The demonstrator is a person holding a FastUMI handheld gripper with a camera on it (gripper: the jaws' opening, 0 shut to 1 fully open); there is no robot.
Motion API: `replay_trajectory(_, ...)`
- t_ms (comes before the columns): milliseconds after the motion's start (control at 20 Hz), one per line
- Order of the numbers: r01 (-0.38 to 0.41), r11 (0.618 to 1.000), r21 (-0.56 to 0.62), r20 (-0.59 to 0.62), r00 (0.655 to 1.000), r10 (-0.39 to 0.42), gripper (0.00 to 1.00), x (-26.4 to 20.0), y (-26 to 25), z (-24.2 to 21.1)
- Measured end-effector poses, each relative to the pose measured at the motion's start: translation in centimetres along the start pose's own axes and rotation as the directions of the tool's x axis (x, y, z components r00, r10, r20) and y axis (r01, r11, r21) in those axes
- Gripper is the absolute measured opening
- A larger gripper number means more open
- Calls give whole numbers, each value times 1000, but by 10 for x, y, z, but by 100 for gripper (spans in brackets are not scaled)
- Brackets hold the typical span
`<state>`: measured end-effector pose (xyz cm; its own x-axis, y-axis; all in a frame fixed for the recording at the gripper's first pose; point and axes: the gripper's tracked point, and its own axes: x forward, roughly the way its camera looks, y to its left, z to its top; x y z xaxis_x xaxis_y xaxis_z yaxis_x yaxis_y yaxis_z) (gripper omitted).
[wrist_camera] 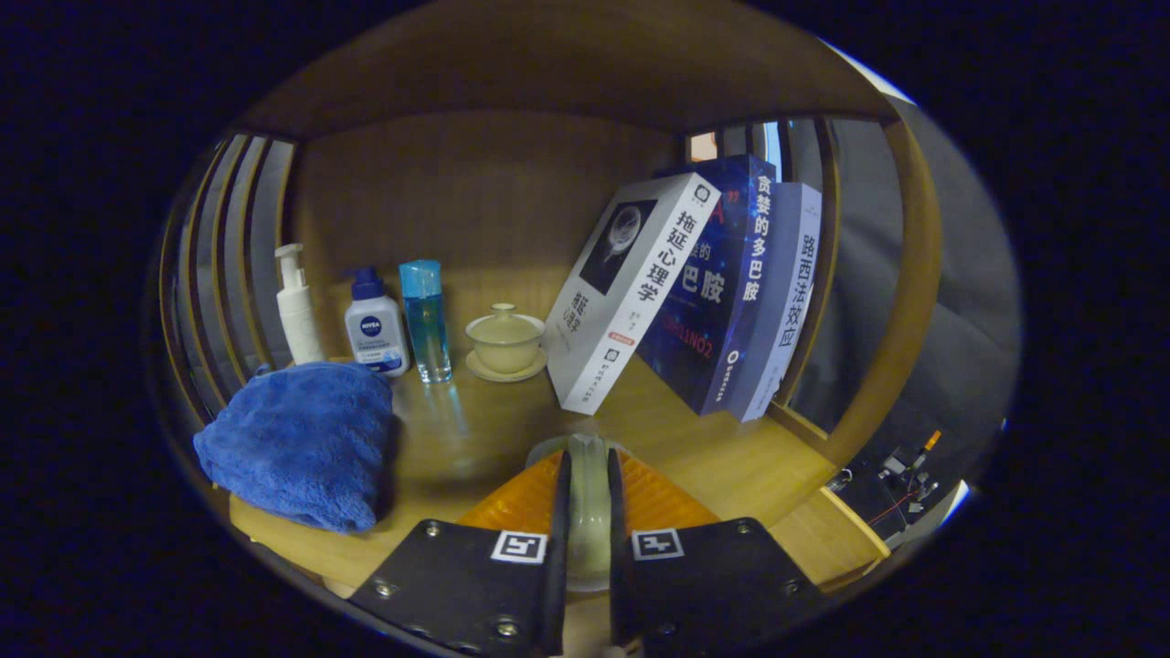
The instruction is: Pull open the drawer, take out the items inside it, and place them on the countertop above the cabinet.
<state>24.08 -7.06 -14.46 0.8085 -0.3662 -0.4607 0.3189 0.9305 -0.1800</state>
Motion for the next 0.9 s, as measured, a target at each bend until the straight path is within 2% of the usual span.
replay_trajectory(100,4,1000,18,2,1000,-4,20,0,-3,-1)
replay_trajectory(250,11,1000,25,3,1000,-11,57,-2,-7,-1)
replay_trajectory(450,-63,994,93,116,992,52,80,-17,0,29)
replay_trajectory(600,-120,982,143,240,967,84,97,-38,-3,64)
replay_trajectory(900,-66,994,84,335,942,34,97,-114,-35,85)
